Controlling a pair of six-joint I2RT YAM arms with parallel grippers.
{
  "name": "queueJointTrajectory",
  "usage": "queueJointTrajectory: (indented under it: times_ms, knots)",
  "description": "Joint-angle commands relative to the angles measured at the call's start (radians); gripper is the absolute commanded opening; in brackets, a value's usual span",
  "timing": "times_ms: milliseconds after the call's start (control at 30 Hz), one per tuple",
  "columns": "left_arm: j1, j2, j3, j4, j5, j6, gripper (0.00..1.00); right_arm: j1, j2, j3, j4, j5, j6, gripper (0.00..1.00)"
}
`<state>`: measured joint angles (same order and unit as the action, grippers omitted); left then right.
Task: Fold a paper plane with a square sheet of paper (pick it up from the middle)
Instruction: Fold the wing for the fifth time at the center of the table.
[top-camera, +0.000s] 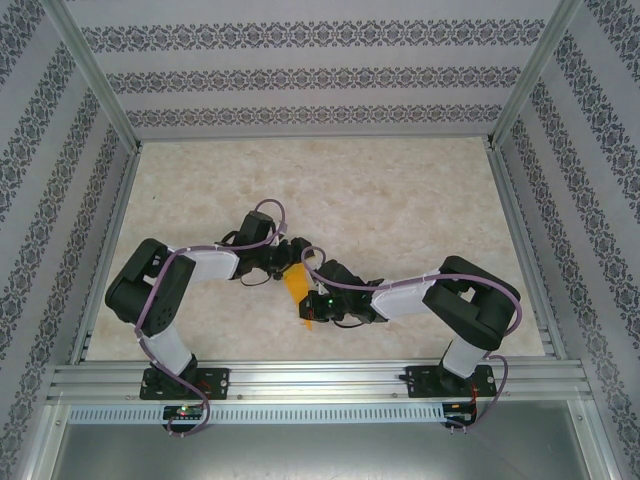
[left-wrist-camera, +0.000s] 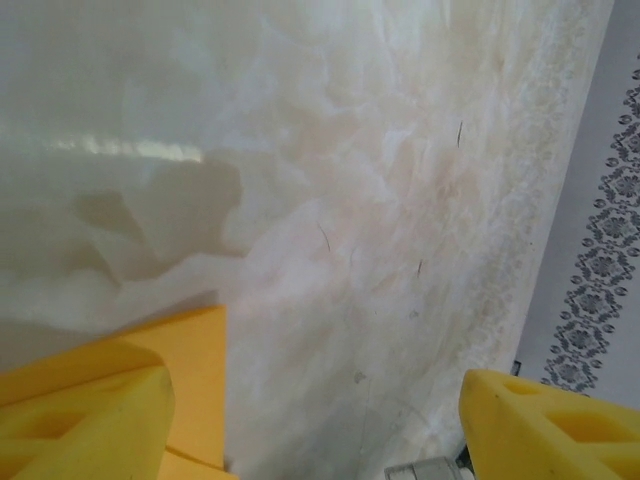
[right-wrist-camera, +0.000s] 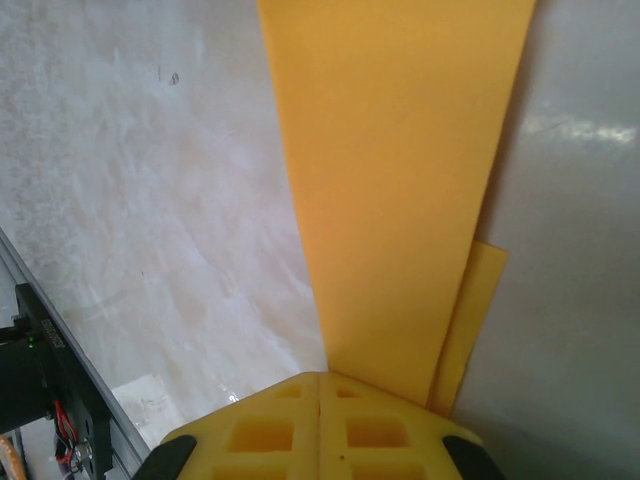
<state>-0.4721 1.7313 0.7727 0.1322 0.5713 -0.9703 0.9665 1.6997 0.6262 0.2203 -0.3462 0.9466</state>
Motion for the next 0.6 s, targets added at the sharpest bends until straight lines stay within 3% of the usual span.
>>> queueJointTrajectory:
  times_ms: [0, 400, 567]
  knots:
    - [0.066, 0.046, 0.056, -0.057, -0.195, 0.149, 0.77, 0.005, 0.033, -0.061, -0.211, 0.003, -0.015, 0.00]
    - [0.120, 0.094, 0.127, -0.050, -0.157, 0.192, 0.76, -0.006, 0.043, -0.051, -0.202, -0.006, -0.018, 0.00]
    - [0.144, 0.038, 0.247, -0.198, -0.201, 0.289, 0.76, -0.009, 0.042, -0.043, -0.209, -0.007, -0.023, 0.00]
